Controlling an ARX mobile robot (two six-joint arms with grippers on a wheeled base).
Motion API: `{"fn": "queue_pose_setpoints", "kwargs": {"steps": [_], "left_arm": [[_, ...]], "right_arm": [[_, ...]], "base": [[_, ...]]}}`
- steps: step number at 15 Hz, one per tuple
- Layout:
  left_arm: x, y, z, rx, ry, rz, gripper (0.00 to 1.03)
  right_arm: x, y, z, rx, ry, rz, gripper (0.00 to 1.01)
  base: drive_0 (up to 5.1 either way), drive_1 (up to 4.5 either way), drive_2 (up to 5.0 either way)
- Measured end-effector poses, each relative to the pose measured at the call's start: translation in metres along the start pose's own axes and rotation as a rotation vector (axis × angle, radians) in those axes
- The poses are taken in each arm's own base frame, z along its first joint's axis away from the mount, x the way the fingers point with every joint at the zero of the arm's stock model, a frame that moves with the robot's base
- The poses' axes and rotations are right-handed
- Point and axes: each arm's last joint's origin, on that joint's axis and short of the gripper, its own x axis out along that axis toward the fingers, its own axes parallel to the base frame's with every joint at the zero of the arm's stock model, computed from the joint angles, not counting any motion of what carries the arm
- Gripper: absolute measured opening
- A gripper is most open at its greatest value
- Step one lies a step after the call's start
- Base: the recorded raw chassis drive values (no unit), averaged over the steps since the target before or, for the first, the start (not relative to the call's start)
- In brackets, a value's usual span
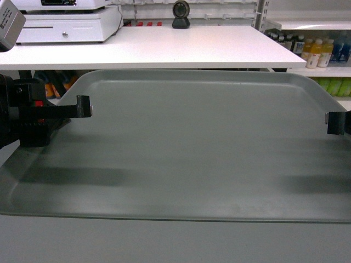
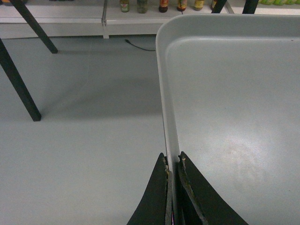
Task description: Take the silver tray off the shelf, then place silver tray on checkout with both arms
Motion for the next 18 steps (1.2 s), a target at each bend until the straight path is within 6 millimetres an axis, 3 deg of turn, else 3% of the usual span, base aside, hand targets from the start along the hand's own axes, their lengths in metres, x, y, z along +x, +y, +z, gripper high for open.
{"fn": "queue_pose_setpoints", "kwargs": {"steps": [18], "left_arm": [[0.0,0.0,0.0004,0.0,-0.004,0.0,0.03]], "right_arm": [[0.0,0.0,0.0003,0.0,-0.002,0.0,0.03]], "base": [[0.0,4.29,-4.2]]}}
